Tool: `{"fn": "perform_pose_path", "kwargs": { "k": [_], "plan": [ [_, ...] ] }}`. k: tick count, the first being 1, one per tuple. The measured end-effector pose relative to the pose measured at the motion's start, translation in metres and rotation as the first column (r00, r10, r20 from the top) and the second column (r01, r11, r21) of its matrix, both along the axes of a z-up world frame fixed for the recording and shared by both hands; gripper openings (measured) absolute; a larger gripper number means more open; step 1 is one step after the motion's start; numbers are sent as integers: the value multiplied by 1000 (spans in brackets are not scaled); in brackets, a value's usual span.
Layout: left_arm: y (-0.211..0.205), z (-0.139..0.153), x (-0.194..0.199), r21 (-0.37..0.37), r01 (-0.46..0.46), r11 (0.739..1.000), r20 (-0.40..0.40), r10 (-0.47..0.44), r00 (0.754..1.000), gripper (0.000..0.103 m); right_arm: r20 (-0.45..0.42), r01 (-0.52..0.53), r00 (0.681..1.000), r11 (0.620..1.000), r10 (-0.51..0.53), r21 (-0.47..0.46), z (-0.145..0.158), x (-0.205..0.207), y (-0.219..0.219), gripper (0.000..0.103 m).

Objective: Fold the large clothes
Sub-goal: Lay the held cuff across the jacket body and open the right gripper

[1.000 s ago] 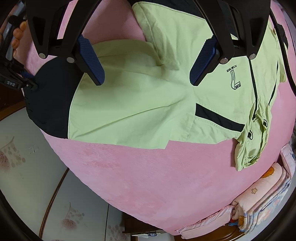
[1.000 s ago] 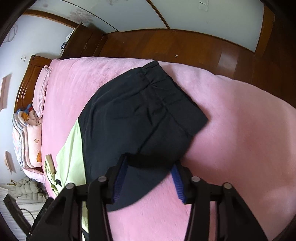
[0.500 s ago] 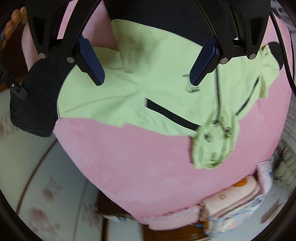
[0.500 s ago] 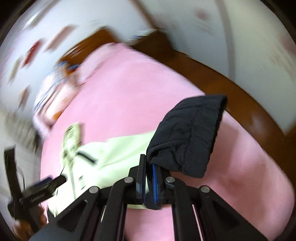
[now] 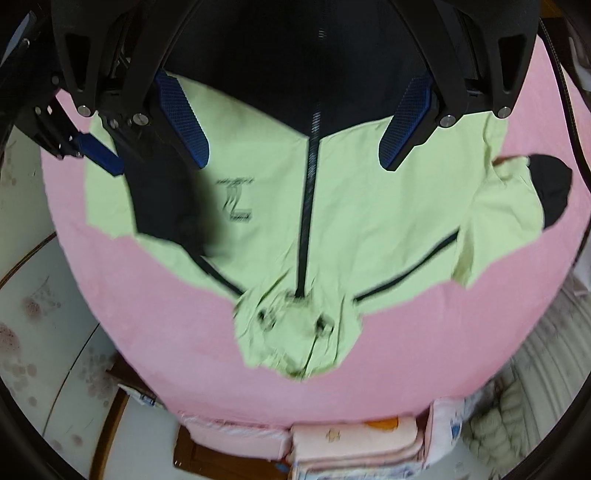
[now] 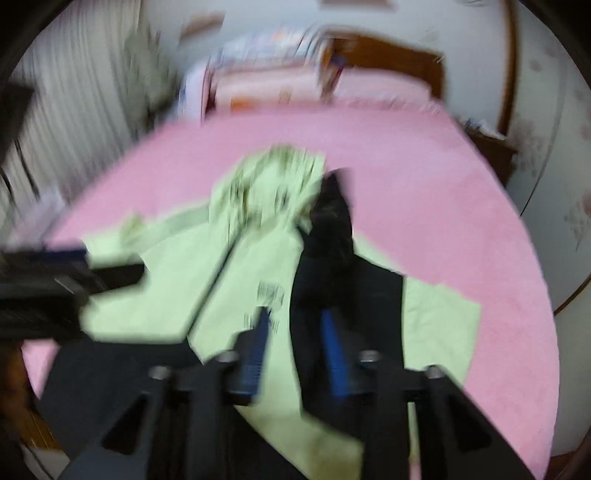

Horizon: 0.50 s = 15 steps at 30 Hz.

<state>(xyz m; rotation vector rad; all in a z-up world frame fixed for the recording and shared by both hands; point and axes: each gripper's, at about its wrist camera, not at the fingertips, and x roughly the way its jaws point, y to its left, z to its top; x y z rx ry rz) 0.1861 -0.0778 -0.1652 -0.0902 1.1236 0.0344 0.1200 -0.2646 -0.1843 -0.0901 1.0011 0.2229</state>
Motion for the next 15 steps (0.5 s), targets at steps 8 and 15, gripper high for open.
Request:
{"fn": "perform_pose_path", "kwargs": {
  "k": [8, 15],
  "plan": [
    [9, -67, 21, -218, 66, 974, -75, -84, 994, 85, -130, 102, 987, 993, -94, 51, -14, -32, -6, 35],
    [1, -126, 50, -445, 46, 895, -147, -123, 981, 63, -174, 225, 963, 969, -205, 105, -18, -57, -27, 35]
  ]
}}
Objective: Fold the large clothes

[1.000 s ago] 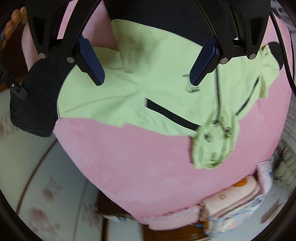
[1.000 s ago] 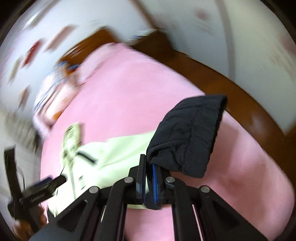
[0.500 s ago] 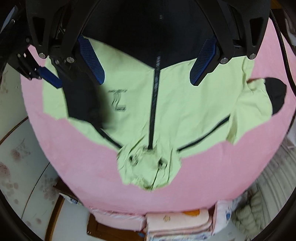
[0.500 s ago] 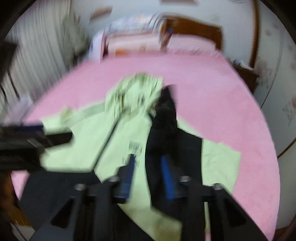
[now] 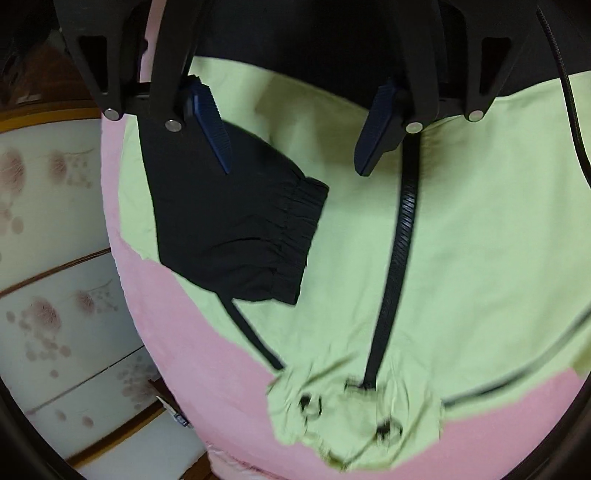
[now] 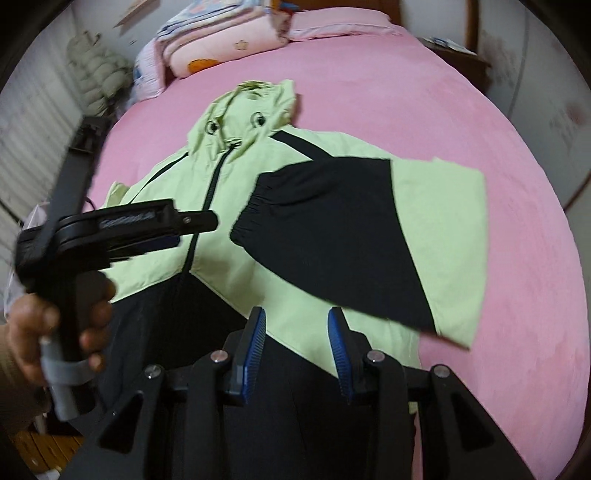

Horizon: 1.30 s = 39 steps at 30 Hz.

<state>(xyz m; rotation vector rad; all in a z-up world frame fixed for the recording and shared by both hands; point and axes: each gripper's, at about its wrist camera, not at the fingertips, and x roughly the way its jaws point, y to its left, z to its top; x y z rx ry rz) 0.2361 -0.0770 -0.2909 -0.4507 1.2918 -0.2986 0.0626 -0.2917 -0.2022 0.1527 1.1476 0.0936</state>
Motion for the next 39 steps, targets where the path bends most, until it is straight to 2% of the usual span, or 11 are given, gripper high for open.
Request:
{"fn": "perform_pose_path", "kwargs": {
  "k": [3, 4, 16, 18, 19, 22, 26, 28, 32, 35, 39],
  "plan": [
    [-2, -24, 4, -76, -22, 997, -56, 18, 998, 43, 5, 19, 1000, 1000, -19, 9, -4, -1, -1, 35],
    [-3, -32, 4, -97, -33, 995, -72, 26, 997, 41, 7, 20, 1000, 1000, -20, 8, -5, -1, 0, 35],
    [-21, -70, 21, -295, -162, 942, -89, 142, 986, 40, 19, 45, 999, 999, -45, 12, -14, 3, -17, 35],
    [-23, -71, 24, -291, -196, 936, -93, 176, 980, 13, 15, 59, 998, 998, -60, 19, -16, 4, -21, 35],
    [-25, -68, 25, -284, -203, 937, -88, 185, 979, 10, 12, 67, 998, 998, -68, 20, -17, 4, -23, 35],
    [-44, -40, 30, -183, -161, 970, -17, 161, 987, 7, 0, 93, 996, 996, -93, 15, -19, 1, -31, 35],
    [-63, 20, 34, -143, -113, 983, 141, 134, 981, 6, -9, 129, 992, 992, -129, 2, -17, -3, -46, 35],
    [-66, 55, 34, -134, -107, 985, 240, 137, 961, 6, -8, 133, 991, 991, -133, -22, -16, -2, -53, 35],
    [-43, 115, 22, -112, -168, 979, 416, 199, 887, 6, 12, 146, 989, 988, -145, -58, -11, 1, -63, 35],
    [-21, 132, 12, -55, -220, 974, 494, 219, 842, 6, 33, 157, 987, 985, -155, -73, -11, 7, -67, 36],
    [9, 123, 6, -3, -262, 965, 479, 231, 847, 6, 42, 122, 992, 987, -119, -103, -20, 17, -62, 47]
  ]
}}
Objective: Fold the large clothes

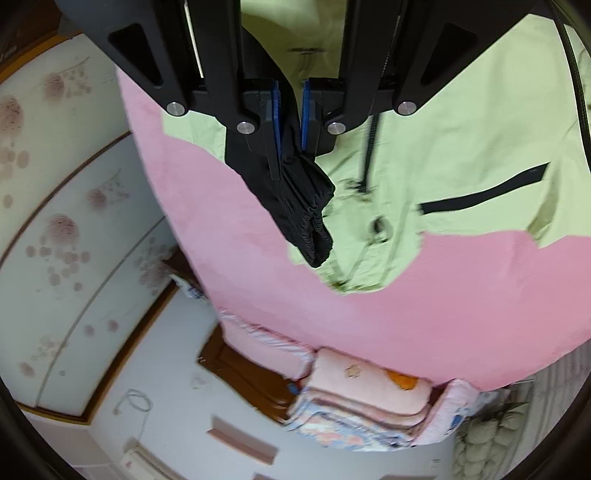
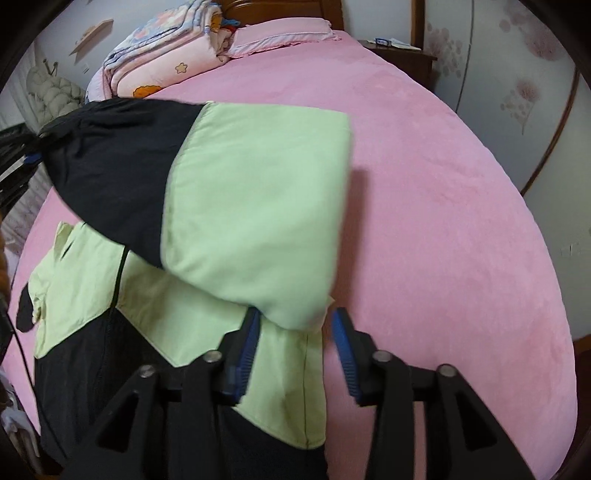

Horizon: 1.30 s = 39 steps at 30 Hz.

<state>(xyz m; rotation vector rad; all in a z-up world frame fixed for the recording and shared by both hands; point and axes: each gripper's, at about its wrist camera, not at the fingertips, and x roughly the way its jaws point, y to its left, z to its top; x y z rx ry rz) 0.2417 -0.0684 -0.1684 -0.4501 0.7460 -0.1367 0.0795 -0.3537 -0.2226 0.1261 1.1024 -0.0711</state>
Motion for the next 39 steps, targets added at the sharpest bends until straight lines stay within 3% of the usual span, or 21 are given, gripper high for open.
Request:
{"fn": "perform_pose_path", "kwargs": {
  "k": [4, 9, 13, 18, 20, 23, 25, 30, 34, 36, 39],
  "plan": [
    [15, -10, -5, -7, -40, 999, -35, 40, 999, 6, -17, -54, 998, 996, 53, -66, -17, 9, 10, 48],
    [26, -9, -6, -14, -83, 996, -13, 83, 996, 6, -38, -119, 993, 982, 115, -148, -33, 17, 22, 48],
    [43, -16, -15, 35, -101, 994, -14, 101, 995, 6, -6, -43, 999, 980, 43, -192, -30, 17, 17, 48],
    [75, -76, -24, 126, -195, 973, -159, 214, 964, 6, -57, 48, 997, 978, -60, -205, -45, 18, 1, 47],
    [88, -106, -29, 171, -221, 960, -232, 257, 938, 6, -60, 32, 997, 983, -43, -179, -47, 15, 2, 37],
    [102, -144, -35, 199, -225, 954, -332, 282, 900, 7, -51, -4, 999, 982, -6, -191, -46, 13, 10, 30],
    [105, -156, -39, 201, -217, 955, -349, 276, 895, 8, -61, -10, 998, 984, -2, -180, -48, 13, 12, 28],
    [104, -151, -35, 157, -194, 968, -383, 241, 892, 20, -77, 30, 996, 988, -42, -150, -50, 14, 6, 28],
    [101, -133, -40, 138, -165, 977, -363, 204, 909, 31, -65, 83, 994, 991, -90, -103, -43, 11, -5, 28],
    [101, -122, -42, 136, -150, 979, -361, 190, 913, 45, -81, 111, 990, 991, -117, -69, -43, 10, -12, 28],
    [105, -112, -50, 137, -143, 980, -358, 184, 915, 52, -109, 122, 986, 992, -125, -36, -38, 7, -18, 28]
  ]
}}
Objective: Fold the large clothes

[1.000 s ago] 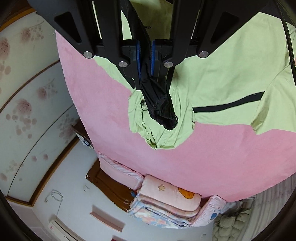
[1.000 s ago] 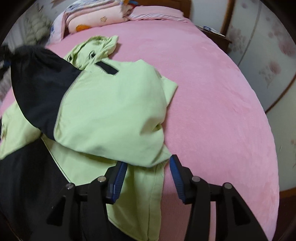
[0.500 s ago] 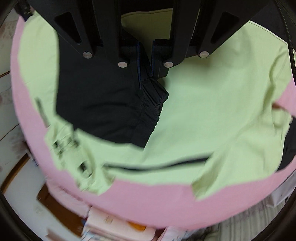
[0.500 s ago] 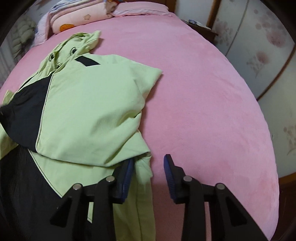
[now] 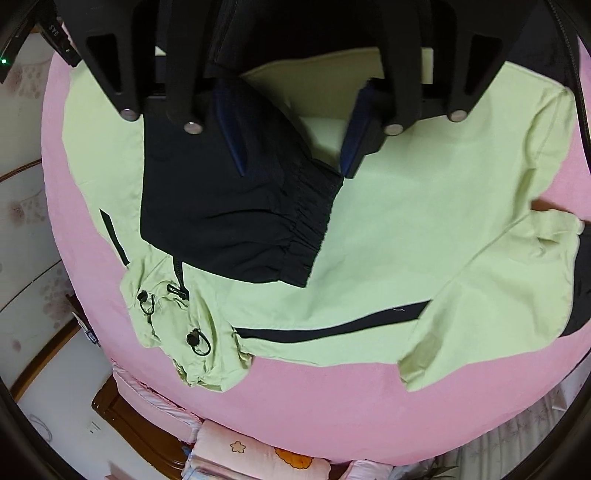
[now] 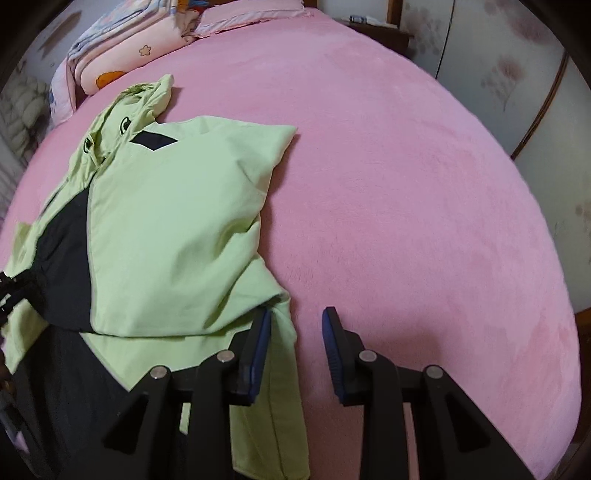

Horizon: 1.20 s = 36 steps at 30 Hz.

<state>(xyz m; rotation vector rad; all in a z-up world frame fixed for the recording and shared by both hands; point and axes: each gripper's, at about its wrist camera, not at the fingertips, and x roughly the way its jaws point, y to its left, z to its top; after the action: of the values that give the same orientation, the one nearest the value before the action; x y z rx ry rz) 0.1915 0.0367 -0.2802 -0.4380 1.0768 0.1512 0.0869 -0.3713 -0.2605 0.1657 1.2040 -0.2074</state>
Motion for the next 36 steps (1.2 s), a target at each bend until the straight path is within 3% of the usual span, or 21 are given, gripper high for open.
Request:
{"fn": "perform_pose_path", "kwargs": {
  "k": [6, 10, 13, 14, 16, 19, 25, 28, 30, 36],
  "plan": [
    [7, 21, -1, 20, -20, 1000, 61, 19, 998, 52, 46, -54, 997, 999, 54, -2, 23, -2, 12, 29],
    [-6, 14, 21, 13, 23, 1000, 69, -24, 997, 51, 27, -92, 995, 995, 93, -25, 8, 16, 20, 30],
    [-23, 5, 39, 12, 86, 996, 82, -87, 993, 45, 16, -93, 996, 996, 93, 4, -7, 27, 15, 30],
    [-28, 1, 44, 16, 104, 995, 76, -104, 992, 42, 17, -93, 996, 995, 93, 34, -12, 28, 12, 26],
    [-37, -11, 54, 28, 126, 992, 44, -128, 991, 41, 18, -74, 997, 995, 73, 59, -17, 26, 4, 7],
    [-43, -35, 64, 61, 134, 989, -32, -132, 991, 35, 33, 10, 999, 996, -13, 88, -18, 14, -17, 6],
    [-59, -44, 61, 192, 220, 956, -42, -216, 976, 34, -18, 24, 1000, 995, -23, 94, -30, 17, -19, 6],
    [-51, -32, 62, 137, 212, 968, -49, -207, 977, 34, -22, 19, 1000, 1000, -19, -2, -11, 24, -13, 13],
    [-39, -14, 59, 108, 170, 979, -2, -171, 985, 35, 29, -4, 1000, 998, 5, -55, 10, 27, -5, 13],
    [-24, 10, 73, 50, 135, 990, 71, -138, 988, 36, 114, -84, 990, 996, 87, -33, 37, 70, 5, 17]
  ]
}}
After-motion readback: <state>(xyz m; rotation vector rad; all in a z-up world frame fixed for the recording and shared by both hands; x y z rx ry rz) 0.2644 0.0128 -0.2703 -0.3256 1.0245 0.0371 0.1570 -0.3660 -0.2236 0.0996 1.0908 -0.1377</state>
